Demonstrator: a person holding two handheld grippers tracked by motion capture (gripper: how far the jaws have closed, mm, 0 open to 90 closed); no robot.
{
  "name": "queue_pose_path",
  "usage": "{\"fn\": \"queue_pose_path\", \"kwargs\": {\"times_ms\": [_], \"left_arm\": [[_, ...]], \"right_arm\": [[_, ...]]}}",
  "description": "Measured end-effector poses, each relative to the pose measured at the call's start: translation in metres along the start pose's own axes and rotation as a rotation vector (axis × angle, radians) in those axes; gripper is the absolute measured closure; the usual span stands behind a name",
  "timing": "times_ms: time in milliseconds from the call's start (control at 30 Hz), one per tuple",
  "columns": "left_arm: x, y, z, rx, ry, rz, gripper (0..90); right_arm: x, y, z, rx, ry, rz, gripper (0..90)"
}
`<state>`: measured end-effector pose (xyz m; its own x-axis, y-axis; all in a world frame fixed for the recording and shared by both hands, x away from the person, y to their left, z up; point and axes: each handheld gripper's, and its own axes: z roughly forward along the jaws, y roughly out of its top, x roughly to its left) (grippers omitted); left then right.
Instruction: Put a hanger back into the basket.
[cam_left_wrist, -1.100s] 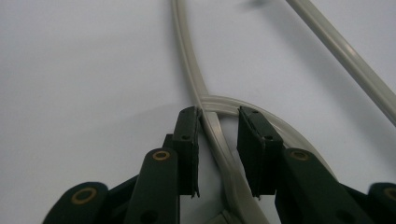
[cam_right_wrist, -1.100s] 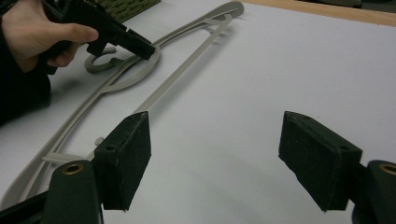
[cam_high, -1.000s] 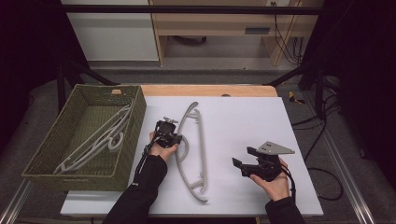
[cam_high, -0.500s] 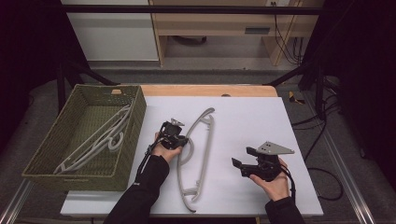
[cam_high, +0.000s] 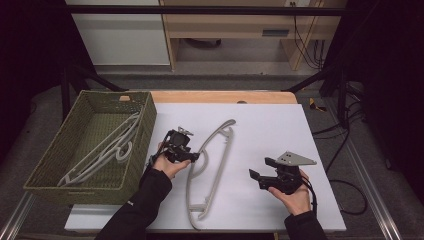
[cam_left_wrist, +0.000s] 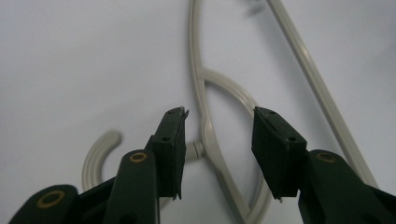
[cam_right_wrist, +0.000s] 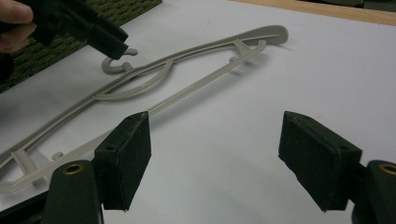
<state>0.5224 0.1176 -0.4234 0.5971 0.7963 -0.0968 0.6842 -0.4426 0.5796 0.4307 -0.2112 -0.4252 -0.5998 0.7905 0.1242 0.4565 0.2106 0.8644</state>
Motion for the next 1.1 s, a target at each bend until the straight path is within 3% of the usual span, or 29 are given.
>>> {"fn": "queue_pose_path", "kwargs": {"times_ms": [167,300,533,633,667,767,867,933,1100], "left_arm": [[-0.003,-0.006,0.007,0.083,0.021,-0.023,53.2],[-0.004,-0.012,0.014,0.133,0.011,-0.042,55.8],[-0.008,-0.014,0.026,0.149,0.019,-0.065,59.2],[-0.014,-0.015,0.027,0.143,0.082,-0.056,65.4],[-0.014,-0.015,0.028,0.145,0.09,-0.062,70.9],[-0.013,-0.012,0.028,0.167,0.092,-0.082,72.0],[-0.013,-0.011,0.028,0.189,0.088,-0.051,72.4],[-0.011,-0.011,0.028,0.175,0.075,-0.047,73.1],[-0.003,-0.013,0.026,0.166,0.029,0.01,79.0]], "right_arm": [[-0.001,0.0,-0.002,0.002,-0.003,-0.003,25.0],[-0.002,0.001,-0.003,0.001,-0.007,0.001,25.0],[-0.001,0.001,-0.002,0.001,-0.009,0.001,25.0],[-0.001,0.001,-0.002,0.001,-0.008,0.002,25.0],[-0.001,0.001,-0.002,0.002,-0.009,0.002,25.0],[0.001,0.0,-0.002,0.008,-0.008,0.007,24.9],[0.0,0.001,-0.002,0.002,-0.004,-0.002,24.9],[0.0,0.001,-0.003,-0.002,-0.003,0.002,24.9],[0.0,0.001,-0.002,0.001,0.002,-0.003,24.8]]}}
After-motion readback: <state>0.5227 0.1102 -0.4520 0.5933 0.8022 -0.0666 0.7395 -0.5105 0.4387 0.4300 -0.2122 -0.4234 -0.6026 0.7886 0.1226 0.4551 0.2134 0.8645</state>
